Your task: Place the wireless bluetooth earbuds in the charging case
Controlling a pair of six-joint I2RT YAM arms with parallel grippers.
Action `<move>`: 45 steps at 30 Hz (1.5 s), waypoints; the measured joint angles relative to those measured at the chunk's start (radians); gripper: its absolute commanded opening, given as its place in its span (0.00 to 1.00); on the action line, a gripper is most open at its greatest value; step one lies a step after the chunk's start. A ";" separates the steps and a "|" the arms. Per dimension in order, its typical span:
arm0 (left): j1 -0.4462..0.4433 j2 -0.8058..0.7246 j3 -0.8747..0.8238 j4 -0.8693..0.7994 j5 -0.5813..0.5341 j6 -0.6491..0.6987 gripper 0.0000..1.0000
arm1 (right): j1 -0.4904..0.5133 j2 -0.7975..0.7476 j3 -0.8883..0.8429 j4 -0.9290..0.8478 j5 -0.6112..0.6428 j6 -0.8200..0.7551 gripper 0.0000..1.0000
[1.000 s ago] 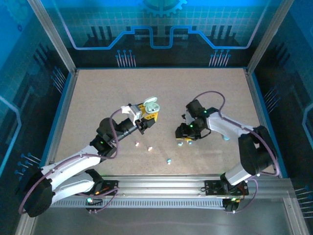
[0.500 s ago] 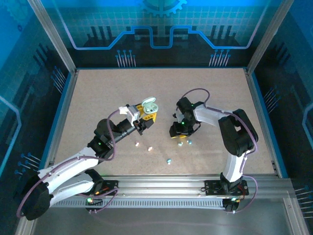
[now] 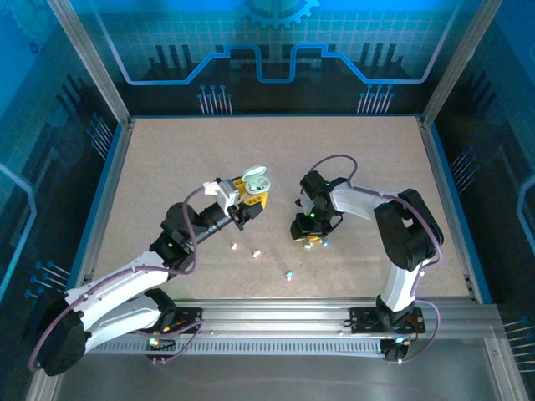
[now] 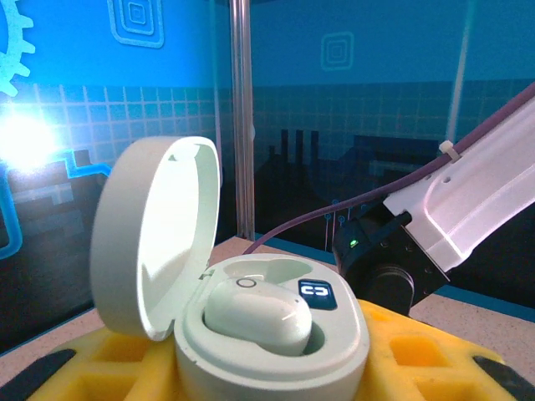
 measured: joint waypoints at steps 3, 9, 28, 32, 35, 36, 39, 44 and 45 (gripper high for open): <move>0.000 0.000 0.000 0.000 0.000 0.000 0.40 | 0.005 -0.010 -0.009 -0.005 0.008 0.005 0.46; 0.000 0.000 0.000 0.000 0.000 0.000 0.40 | 0.019 -0.018 -0.017 -0.031 0.022 0.011 0.45; 0.000 0.010 0.000 0.000 0.000 -0.001 0.41 | 0.060 -0.012 0.008 -0.067 0.074 0.072 0.41; 0.000 0.011 -0.001 0.000 0.000 -0.001 0.41 | 0.070 0.003 0.026 -0.067 0.075 0.077 0.41; 0.000 0.010 -0.002 0.000 0.000 -0.002 0.40 | 0.075 0.012 0.034 -0.067 0.075 0.080 0.41; 0.000 0.010 -0.004 0.001 0.000 -0.001 0.41 | 0.076 0.016 0.036 -0.069 0.078 0.082 0.41; 0.000 0.010 -0.007 0.000 -0.002 -0.002 0.41 | 0.076 0.020 0.042 -0.077 0.091 0.082 0.40; 0.000 0.010 -0.007 0.000 -0.008 -0.001 0.41 | 0.088 0.028 0.067 -0.106 0.126 0.075 0.36; 0.000 0.010 -0.007 0.000 -0.008 -0.002 0.41 | 0.092 0.031 0.071 -0.111 0.130 0.071 0.36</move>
